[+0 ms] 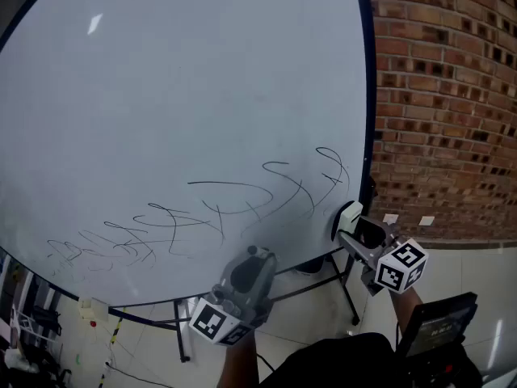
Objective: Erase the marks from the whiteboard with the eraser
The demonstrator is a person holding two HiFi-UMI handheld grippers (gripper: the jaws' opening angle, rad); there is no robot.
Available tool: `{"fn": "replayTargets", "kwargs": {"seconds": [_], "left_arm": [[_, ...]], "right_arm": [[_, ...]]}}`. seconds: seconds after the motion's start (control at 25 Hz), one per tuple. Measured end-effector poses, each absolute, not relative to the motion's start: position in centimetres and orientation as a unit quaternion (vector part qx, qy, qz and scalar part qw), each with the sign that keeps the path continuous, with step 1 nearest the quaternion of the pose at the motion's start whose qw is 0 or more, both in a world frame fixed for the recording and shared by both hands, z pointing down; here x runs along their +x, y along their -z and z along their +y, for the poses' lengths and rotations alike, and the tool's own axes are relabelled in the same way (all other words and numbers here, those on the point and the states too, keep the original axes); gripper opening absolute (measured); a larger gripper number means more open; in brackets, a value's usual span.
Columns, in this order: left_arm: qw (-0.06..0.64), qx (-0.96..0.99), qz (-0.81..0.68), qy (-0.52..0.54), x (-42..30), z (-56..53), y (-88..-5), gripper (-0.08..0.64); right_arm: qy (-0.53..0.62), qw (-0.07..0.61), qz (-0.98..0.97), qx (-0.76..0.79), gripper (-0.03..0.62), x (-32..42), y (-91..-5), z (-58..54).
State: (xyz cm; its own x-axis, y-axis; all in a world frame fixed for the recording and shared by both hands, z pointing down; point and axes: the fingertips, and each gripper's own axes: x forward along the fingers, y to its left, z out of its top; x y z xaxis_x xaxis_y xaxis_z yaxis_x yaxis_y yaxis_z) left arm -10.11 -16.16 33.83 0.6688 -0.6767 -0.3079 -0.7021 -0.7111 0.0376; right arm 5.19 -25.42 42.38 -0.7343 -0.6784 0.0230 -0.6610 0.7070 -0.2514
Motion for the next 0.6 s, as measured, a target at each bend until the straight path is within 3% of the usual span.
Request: {"fn": "replayTargets", "kwargs": {"seconds": [0.6], "left_arm": [[0.037,-0.910,0.386,-0.146,-11.1,-15.5,-34.1,0.058]], "right_arm": [[0.149,0.002,0.907,-0.395,0.227,5.0,-46.4,-27.7]]}}
